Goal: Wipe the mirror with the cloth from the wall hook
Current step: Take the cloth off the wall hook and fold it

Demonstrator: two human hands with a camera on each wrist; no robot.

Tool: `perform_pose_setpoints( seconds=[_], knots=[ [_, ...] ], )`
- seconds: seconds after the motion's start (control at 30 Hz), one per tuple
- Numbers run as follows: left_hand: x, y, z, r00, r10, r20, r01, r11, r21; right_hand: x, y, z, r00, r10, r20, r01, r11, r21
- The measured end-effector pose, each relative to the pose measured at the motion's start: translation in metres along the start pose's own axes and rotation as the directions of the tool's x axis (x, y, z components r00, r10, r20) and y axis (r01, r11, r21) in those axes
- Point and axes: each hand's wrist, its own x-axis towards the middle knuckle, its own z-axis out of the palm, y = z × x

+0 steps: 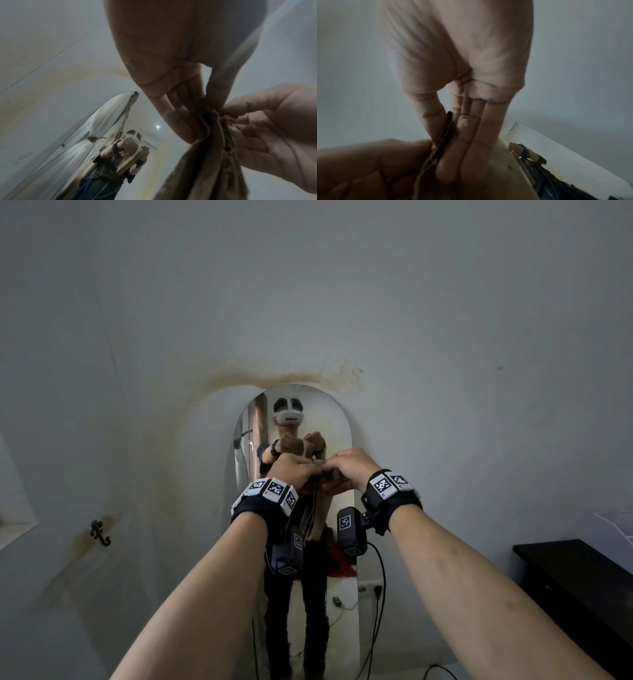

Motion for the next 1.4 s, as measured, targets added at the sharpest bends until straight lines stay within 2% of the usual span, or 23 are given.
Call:
perform_pose_setpoints(
  seconds=[0.1,0.17,0.23,0.33,0.4,0.43,0.5,0.53,0.6,0.67,0.7,0.77,0.83,0.97,1.13,1.3,1.4],
  knots=[
    [-0.007,0.003,-0.001,0.992,0.049,0.113,-0.049,0.999,-0.008,0.000,-0.004,-0.003,1.000,0.006,0.015,-0.006,0.999,0.044],
    [-0.007,-0.001,-0.002,0.993,0.075,0.088,-0.076,0.997,0.005,-0.001,-0.004,-0.006,0.996,-0.001,0.087,-0.007,0.996,0.089],
    [-0.009,-0.003,-0.003,0.994,0.075,0.076,-0.068,0.994,-0.091,-0.002,0.000,-0.011,0.991,-0.043,0.129,0.023,0.988,0.153],
    [-0.010,-0.002,-0.008,0.999,0.008,0.053,0.003,0.980,-0.199,-0.001,0.014,-0.019,0.993,-0.115,-0.011,0.115,0.983,0.142],
    [-0.009,-0.001,-0.013,0.998,-0.053,0.044,0.064,0.955,-0.290,-0.001,0.029,-0.022,0.997,-0.057,-0.059,0.064,0.988,0.138],
    [-0.009,0.001,-0.015,0.994,-0.092,0.058,0.106,0.931,-0.350,-0.003,0.035,-0.021,1.000,-0.004,0.002,0.004,0.985,0.173],
    [-0.011,0.005,-0.016,0.979,-0.162,0.121,0.201,0.836,-0.510,-0.008,0.045,-0.015,0.976,0.059,0.209,-0.113,0.960,0.256],
    [-0.011,0.007,-0.016,0.973,-0.181,0.142,0.230,0.787,-0.572,-0.013,0.047,-0.010,0.956,0.049,0.288,-0.138,0.944,0.299],
    [-0.012,0.011,-0.015,0.970,-0.193,0.149,0.243,0.733,-0.635,-0.020,0.045,-0.002,0.938,-0.012,0.347,-0.137,0.906,0.401],
    [-0.015,0.009,-0.016,0.969,-0.216,0.122,0.243,0.729,-0.639,-0.021,0.040,0.003,0.939,-0.065,0.339,-0.123,0.855,0.504],
    [-0.019,0.007,-0.017,0.959,-0.241,0.148,0.279,0.724,-0.631,-0.020,0.037,0.004,0.941,-0.078,0.330,-0.119,0.835,0.538],
    [-0.027,-0.004,-0.019,0.914,-0.293,0.282,0.404,0.738,-0.541,-0.018,0.032,0.003,0.952,-0.076,0.295,-0.109,0.820,0.562],
    [-0.034,-0.015,-0.019,0.883,-0.284,0.373,0.447,0.753,-0.483,-0.019,0.029,-0.001,0.963,-0.048,0.264,-0.104,0.840,0.533],
    [-0.033,-0.018,-0.016,0.931,-0.202,0.302,0.352,0.713,-0.607,-0.016,0.030,-0.009,0.962,-0.080,0.262,-0.059,0.873,0.484],
    [-0.028,-0.010,-0.015,0.970,-0.084,0.227,0.207,0.773,-0.600,-0.012,0.027,-0.022,0.971,-0.149,0.188,0.062,0.912,0.405],
    [-0.026,-0.010,-0.003,0.985,-0.124,0.118,0.170,0.790,-0.589,-0.015,0.019,-0.030,0.943,-0.217,0.251,0.100,0.907,0.409],
    [-0.026,-0.009,0.000,0.979,-0.151,0.139,0.206,0.713,-0.670,-0.010,0.021,-0.034,0.939,-0.231,0.255,0.149,0.941,0.304]
  ],
)
